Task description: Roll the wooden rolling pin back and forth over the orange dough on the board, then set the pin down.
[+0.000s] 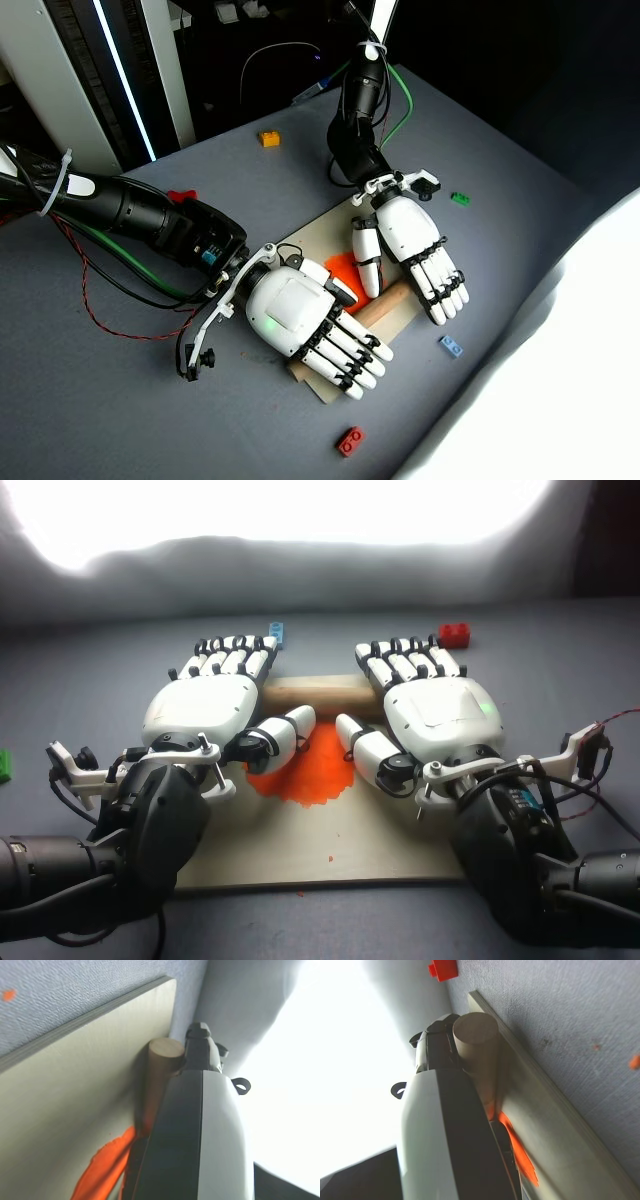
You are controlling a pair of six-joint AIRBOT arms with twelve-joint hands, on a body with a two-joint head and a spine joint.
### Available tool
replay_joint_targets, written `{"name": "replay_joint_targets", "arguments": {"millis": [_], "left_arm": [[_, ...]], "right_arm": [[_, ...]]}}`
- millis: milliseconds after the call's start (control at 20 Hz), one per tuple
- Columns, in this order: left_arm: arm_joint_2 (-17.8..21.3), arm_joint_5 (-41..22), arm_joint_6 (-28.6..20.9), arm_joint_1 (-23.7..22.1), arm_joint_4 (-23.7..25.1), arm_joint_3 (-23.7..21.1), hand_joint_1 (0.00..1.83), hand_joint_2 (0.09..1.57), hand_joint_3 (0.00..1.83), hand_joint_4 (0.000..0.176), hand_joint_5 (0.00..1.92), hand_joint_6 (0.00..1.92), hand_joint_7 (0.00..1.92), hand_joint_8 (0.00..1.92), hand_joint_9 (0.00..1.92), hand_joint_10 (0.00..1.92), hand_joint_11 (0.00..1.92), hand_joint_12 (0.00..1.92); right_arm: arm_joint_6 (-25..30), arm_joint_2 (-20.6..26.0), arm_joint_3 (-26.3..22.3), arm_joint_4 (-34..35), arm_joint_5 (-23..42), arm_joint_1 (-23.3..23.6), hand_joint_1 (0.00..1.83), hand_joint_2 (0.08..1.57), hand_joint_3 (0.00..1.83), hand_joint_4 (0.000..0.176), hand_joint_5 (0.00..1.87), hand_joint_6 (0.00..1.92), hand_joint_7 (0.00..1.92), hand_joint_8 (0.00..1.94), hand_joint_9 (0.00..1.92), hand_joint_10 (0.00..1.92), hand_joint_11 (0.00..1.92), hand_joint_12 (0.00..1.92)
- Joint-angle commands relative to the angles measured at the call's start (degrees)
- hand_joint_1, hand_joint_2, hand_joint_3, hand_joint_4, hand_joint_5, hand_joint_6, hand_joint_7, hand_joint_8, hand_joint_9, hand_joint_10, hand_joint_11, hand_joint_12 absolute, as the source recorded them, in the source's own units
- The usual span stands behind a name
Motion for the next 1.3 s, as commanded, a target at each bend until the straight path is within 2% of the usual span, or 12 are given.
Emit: {"name": "replay_joint_targets", "arguments": {"millis": [0, 100, 450, 600, 650, 800, 1000, 1050, 1250], "left_arm": [[0.1, -4.6, -0.1, -0.3, 2.0, 0.2, 0.00, 1.45, 0.01, 0.000, 0.00, 0.00, 0.00, 0.00, 0.00, 0.00, 0.00, 0.00], [0.1, -4.5, -0.1, -0.3, 2.0, 0.2, 0.00, 1.45, 0.01, 0.000, 0.00, 0.00, 0.00, 0.00, 0.00, 0.00, 0.00, 0.00], [-0.1, -3.4, 0.2, -0.9, 1.9, 0.9, 0.00, 1.45, 0.01, 0.000, 0.00, 0.00, 0.00, 0.00, 0.00, 0.00, 0.00, 0.00], [-0.1, -3.2, -0.6, -1.0, 1.9, 1.0, 0.00, 1.45, 0.01, 0.000, 0.01, 0.00, 0.00, 0.00, 0.00, 0.00, 0.00, 0.00], [-0.1, -3.2, -0.7, -1.0, 1.9, 1.0, 0.00, 1.45, 0.01, 0.000, 0.00, 0.00, 0.00, 0.00, 0.00, 0.00, 0.00, 0.00], [-0.1, -3.0, -1.2, -1.0, 1.9, 0.7, 0.00, 1.45, 0.00, 0.000, 0.00, 0.00, 0.00, 0.00, 0.00, 0.00, 0.00, 0.00], [0.3, -2.9, -1.2, -1.0, 1.8, -0.1, 0.00, 1.44, 0.00, 0.000, 0.00, 0.00, 0.00, 0.00, 0.00, 0.00, 0.00, 0.00], [0.5, -2.8, -1.2, -0.9, 1.8, -0.3, 0.00, 1.42, 0.00, 0.000, 0.00, 0.00, 0.00, 0.00, 0.00, 0.00, 0.00, 0.00], [0.9, -3.3, -1.4, -0.4, 1.8, -1.1, 0.00, 1.42, 0.00, 0.000, 0.00, 0.00, 0.00, 0.00, 0.00, 0.00, 0.00, 0.00]], "right_arm": [[0.3, 0.2, 0.4, -3.3, 4.8, 0.6, 0.00, 1.40, 0.00, 0.000, 0.13, 0.00, 0.14, 0.00, 0.12, 0.00, 0.00, 0.34], [0.5, 0.1, 0.6, -3.3, 4.7, 0.7, 0.00, 1.41, 0.00, 0.000, 0.13, 0.00, 0.13, 0.00, 0.11, 0.00, 0.00, 0.29], [0.7, 0.1, 0.9, -3.3, 4.8, 0.8, 0.00, 1.43, 0.01, 0.000, 0.16, 0.01, 0.14, 0.01, 0.12, 0.00, 0.00, 0.32], [0.8, 0.1, 0.9, -3.2, 4.7, 0.8, 0.00, 1.42, 0.00, 0.000, 0.12, 0.00, 0.10, 0.00, 0.04, 0.00, 0.00, 0.12], [0.8, 0.1, 0.9, -3.2, 4.8, 0.8, 0.00, 1.42, 0.00, 0.000, 0.12, 0.00, 0.10, 0.00, 0.04, 0.00, 0.00, 0.11], [0.8, 0.1, 0.9, -3.2, 4.8, 0.8, 0.00, 1.41, 0.00, 0.000, 0.15, 0.01, 0.13, 0.00, 0.09, 0.01, 0.00, 0.19], [0.8, 0.1, 0.9, -3.2, 5.0, 0.7, 0.00, 1.40, 0.00, 0.000, 0.17, 0.01, 0.14, 0.00, 0.10, 0.01, 0.00, 0.17], [0.7, 0.1, 0.9, -3.1, 5.1, 0.7, 0.00, 1.40, 0.00, 0.000, 0.18, 0.01, 0.16, 0.01, 0.12, 0.01, 0.00, 0.23], [0.7, 0.1, 0.8, -2.6, 5.1, 0.7, 0.00, 1.40, 0.00, 0.000, 0.18, 0.01, 0.17, 0.01, 0.13, 0.01, 0.00, 0.25]]}}
